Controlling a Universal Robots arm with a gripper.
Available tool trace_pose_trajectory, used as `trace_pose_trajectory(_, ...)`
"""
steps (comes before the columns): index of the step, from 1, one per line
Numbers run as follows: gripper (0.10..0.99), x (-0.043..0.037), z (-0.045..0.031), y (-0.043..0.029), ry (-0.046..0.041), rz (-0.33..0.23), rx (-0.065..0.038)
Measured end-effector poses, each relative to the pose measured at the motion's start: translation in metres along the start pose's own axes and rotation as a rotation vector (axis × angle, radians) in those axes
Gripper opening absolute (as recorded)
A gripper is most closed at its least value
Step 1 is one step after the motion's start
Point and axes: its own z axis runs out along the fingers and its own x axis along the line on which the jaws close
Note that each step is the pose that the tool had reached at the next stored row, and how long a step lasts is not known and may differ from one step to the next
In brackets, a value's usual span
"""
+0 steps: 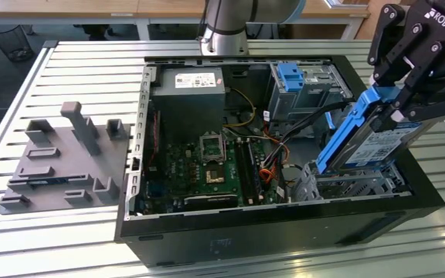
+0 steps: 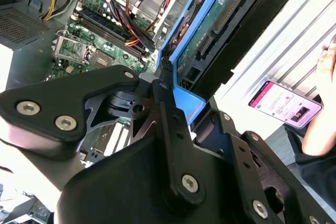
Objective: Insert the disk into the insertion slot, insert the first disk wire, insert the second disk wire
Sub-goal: 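Insert the disk into the insertion slot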
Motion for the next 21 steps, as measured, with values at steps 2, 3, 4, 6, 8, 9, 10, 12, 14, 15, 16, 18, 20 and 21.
trace_pose_trajectory(2, 0.365, -0.0005, 0.0017, 0.0001, -0.0001, 0.000, 0.000)
trace_pose_trajectory(3, 0.365, -0.0010, 0.0024, 0.0001, 0.0000, 0.000, 0.000)
trace_pose_trajectory(4, 0.365, -0.0014, 0.0032, 0.0001, -0.0001, 0.000, 0.000)
trace_pose_trajectory(6, 0.365, -0.0027, 0.0045, 0.0001, -0.0001, 0.000, 0.000)
trace_pose_trajectory(8, 0.365, -0.0038, 0.0057, 0.0001, 0.0000, 0.000, 0.000)
trace_pose_trajectory(9, 0.365, -0.0042, 0.0063, 0.0001, 0.0000, 0.000, 0.000)
trace_pose_trajectory(10, 0.365, -0.0044, 0.0069, 0.0002, -0.0002, 0.000, 0.000)
trace_pose_trajectory(12, 0.365, -0.0045, 0.0077, 0.0004, -0.0003, 0.000, 0.000)
trace_pose_trajectory(14, 0.365, -0.0047, 0.0084, 0.0005, -0.0001, 0.000, 0.000)
trace_pose_trajectory(15, 0.365, -0.0047, 0.0090, 0.0006, -0.0002, 0.000, 0.000)
trace_pose_trajectory(16, 0.365, -0.0047, 0.0095, 0.0006, -0.0001, 0.000, 0.000)
trace_pose_trajectory(18, 0.365, -0.0047, 0.0105, 0.0006, 0.0000, 0.000, 0.000)
trace_pose_trajectory(20, 0.365, -0.0047, 0.0115, 0.0006, 0.0001, 0.001, 0.000)
trace_pose_trajectory(21, 0.365, -0.0046, 0.0121, 0.0006, 0.0000, 0.001, 0.000)
